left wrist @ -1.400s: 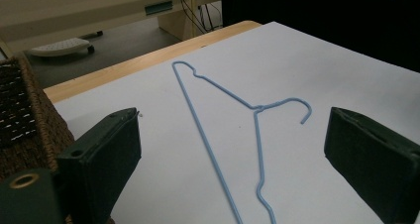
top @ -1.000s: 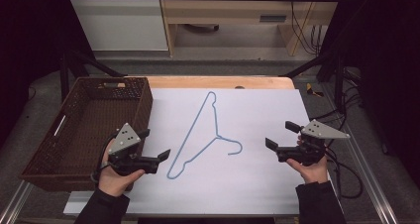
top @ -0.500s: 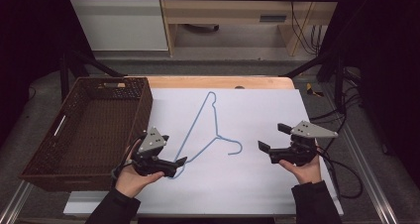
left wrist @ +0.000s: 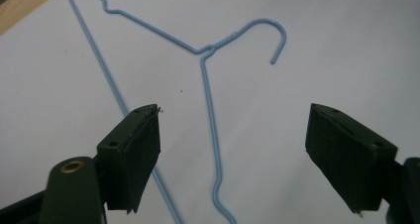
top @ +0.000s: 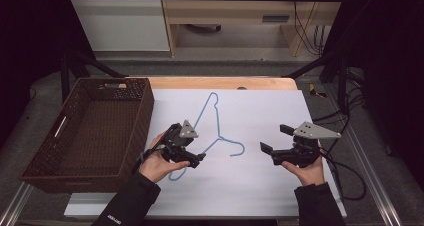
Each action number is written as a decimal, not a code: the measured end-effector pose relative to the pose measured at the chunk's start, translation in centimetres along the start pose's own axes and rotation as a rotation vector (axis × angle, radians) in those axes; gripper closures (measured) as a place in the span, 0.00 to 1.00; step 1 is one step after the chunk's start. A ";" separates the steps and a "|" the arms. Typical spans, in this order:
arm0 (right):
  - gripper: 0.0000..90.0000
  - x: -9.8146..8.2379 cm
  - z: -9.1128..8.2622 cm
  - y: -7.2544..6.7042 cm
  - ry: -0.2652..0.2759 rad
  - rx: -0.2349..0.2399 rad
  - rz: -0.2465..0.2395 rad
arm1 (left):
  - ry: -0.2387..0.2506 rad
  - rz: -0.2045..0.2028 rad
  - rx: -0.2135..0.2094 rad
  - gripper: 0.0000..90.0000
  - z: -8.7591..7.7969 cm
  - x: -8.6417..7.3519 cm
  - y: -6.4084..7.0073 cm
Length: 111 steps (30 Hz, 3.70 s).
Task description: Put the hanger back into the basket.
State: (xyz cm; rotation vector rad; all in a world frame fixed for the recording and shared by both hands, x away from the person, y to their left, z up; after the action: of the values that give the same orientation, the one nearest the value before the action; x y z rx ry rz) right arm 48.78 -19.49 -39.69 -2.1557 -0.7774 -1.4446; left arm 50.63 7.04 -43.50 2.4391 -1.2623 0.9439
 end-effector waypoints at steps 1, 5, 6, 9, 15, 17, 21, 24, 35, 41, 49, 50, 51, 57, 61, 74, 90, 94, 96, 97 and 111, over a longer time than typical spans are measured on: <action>0.07 0.0 0.0 0.0 0.001 0.001 -0.002 | -0.023 0.014 -0.004 0.26 0.3 0.1 -0.1; 0.07 0.0 -0.1 0.0 0.000 0.002 0.000 | -0.076 0.026 -0.003 0.28 1.9 0.3 -0.6; 0.07 0.0 -0.1 0.0 -0.001 0.001 0.000 | -0.094 0.025 -0.018 0.29 2.4 0.2 -0.6; 0.07 0.0 -0.1 0.0 -0.004 0.001 -0.003 | -0.122 0.059 -0.015 0.30 3.6 0.1 -0.8; 0.07 -0.1 0.2 0.0 -0.013 -0.001 -0.004 | -0.141 0.077 -0.030 0.34 5.3 0.1 -0.8; 0.07 -0.2 0.2 0.0 -0.017 0.000 -0.005 | -0.142 0.057 -0.032 0.35 5.8 0.2 -0.7; 0.07 -0.3 0.3 -0.1 -0.024 0.002 -0.008 | -0.159 0.012 -0.054 0.44 6.5 0.3 -0.9; 0.07 -0.3 0.4 -0.1 -0.027 0.003 -0.007 | -0.171 -0.017 -0.073 0.51 6.9 0.4 -1.1; 0.07 -0.4 0.6 -0.2 -0.035 0.007 -0.007 | -0.220 -0.051 -0.112 0.62 8.8 0.2 -1.3; 0.07 -0.5 0.7 -0.2 -0.038 0.010 -0.009 | -0.263 -0.055 -0.093 0.70 9.7 -0.4 -1.9; 0.07 -0.5 0.7 -0.2 -0.041 0.009 -0.007 | -0.274 -0.062 -0.083 0.79 10.0 -0.6 -2.3; 0.07 -0.5 0.7 -0.3 -0.041 0.010 -0.007 | -0.275 -0.060 -0.078 0.81 10.1 -0.6 -2.4; 0.07 -0.5 0.8 -0.3 -0.041 0.010 -0.006 | -0.276 -0.063 -0.078 0.82 10.1 -0.6 -2.4; 0.07 -0.5 0.7 -0.2 -0.041 0.008 -0.006 | -0.290 -0.052 -0.049 0.84 10.1 -0.6 -2.0; 0.06 -0.5 0.8 -0.2 -0.042 0.009 -0.005 | -0.296 -0.063 -0.053 0.87 10.1 -0.6 -1.9; 0.06 -0.6 0.8 -0.2 -0.043 0.008 -0.005 | -0.310 -0.080 -0.067 0.95 10.1 -0.5 -1.8; 0.06 -0.5 0.8 -0.2 -0.042 0.010 -0.002 | -0.331 -0.091 -0.065 0.96 10.2 -0.3 -1.9; 0.06 -0.5 0.7 -0.2 -0.040 0.010 -0.001 | -0.327 -0.077 -0.061 0.97 10.1 -0.3 -1.9; 0.06 -0.5 0.8 -0.2 -0.040 0.011 -0.002 | -0.323 -0.069 -0.053 0.97 10.1 -0.3 -1.8; 0.06 -0.5 0.8 -0.2 -0.040 0.010 -0.002 | -0.325 -0.061 -0.047 0.97 10.1 -0.3 -1.8; 0.07 -0.9 1.2 -0.3 -0.059 0.018 -0.002 | -0.291 -0.035 -0.026 0.97 9.0 0.0 -1.9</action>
State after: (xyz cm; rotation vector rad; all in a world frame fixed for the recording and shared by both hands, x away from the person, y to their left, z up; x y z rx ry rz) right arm 49.17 -18.67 -40.93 -2.1934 -0.8103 -1.3760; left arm 56.08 3.92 -50.22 2.6397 -1.3043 0.5727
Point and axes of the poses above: each handheld gripper's, and its own axes: z roughly forward along the jaws, x roughly out of its top, y roughly to its right, the point moved 7 cm from there along z, roughly forward along the jaws, and after that the axes turned 1 degree about -z, right-handed, at the moved point
